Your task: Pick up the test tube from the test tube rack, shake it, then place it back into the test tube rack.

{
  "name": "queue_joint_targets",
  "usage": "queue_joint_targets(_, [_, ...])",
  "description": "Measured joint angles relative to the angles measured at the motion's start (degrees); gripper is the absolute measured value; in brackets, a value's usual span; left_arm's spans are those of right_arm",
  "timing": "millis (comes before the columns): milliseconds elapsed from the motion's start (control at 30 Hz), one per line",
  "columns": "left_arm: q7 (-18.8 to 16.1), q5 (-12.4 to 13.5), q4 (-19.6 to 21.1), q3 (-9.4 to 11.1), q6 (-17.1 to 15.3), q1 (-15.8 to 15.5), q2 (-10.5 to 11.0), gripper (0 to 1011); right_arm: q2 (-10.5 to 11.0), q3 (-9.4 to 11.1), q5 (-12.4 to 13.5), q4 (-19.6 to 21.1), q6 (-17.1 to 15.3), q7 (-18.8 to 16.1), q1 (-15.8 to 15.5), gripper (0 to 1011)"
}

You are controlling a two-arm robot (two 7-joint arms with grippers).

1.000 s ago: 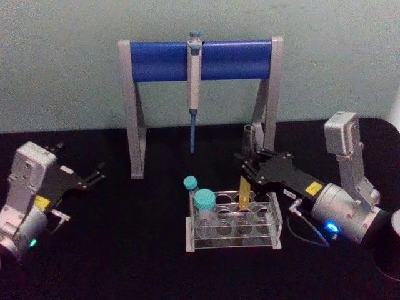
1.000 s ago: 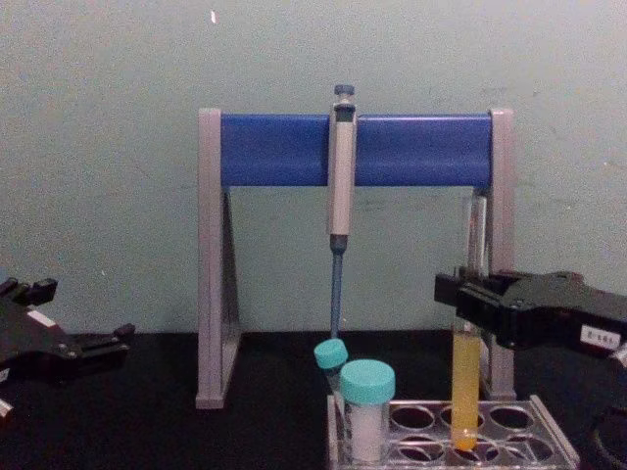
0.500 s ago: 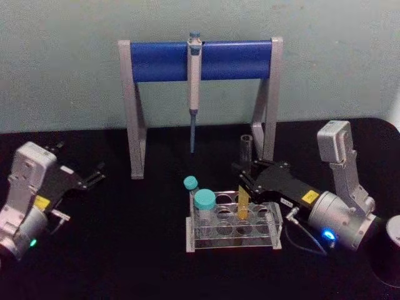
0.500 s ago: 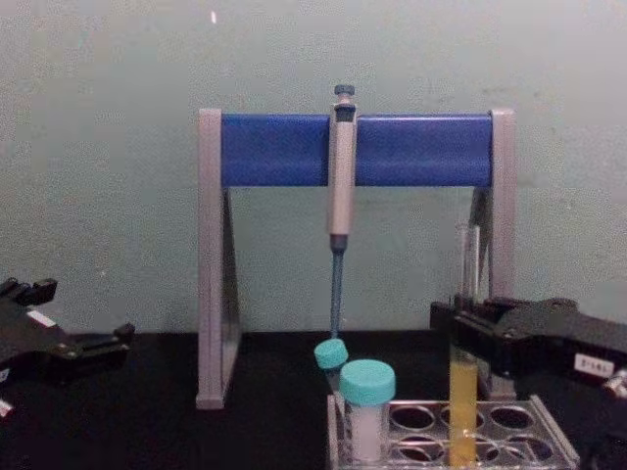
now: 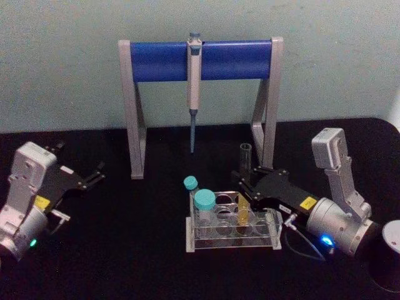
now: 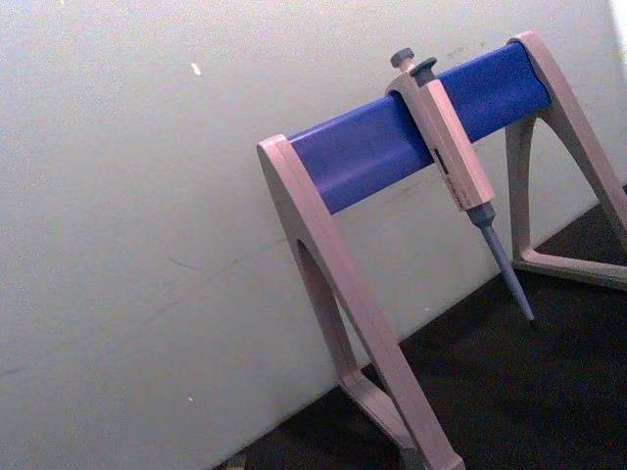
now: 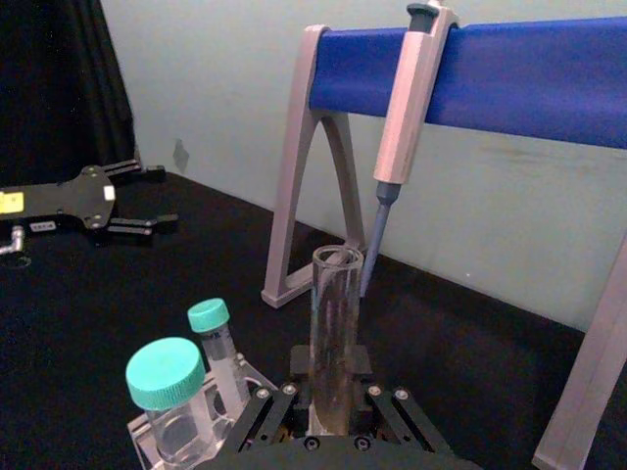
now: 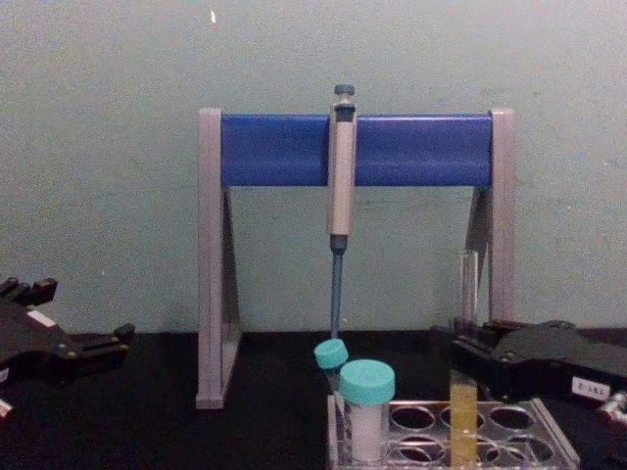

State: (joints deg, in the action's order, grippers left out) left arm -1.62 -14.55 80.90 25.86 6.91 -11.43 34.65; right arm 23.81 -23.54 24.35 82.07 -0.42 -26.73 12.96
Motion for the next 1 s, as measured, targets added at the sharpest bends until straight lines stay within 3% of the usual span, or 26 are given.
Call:
queue_joint_targets(633, [0.0,0.0,0.0,0.0,0.0,0.0,0.0,1010,-0.1,0.1,-0.4,0.0,-0.2,0.3,0.0,237])
queue_joint_targets(833, [0.0,0.0,0.0,0.0,0.0,0.0,0.0,1010,-0.1,0.1,-0.4,0.0,-0.2,0.2,0.0,402])
queue_joint_targets(1000, [0.0,0.0,0.0,0.0,0.0,0.0,0.0,1010,-0.1,0.1,-0.3,0.0,-0.2,0.2,0.0,607])
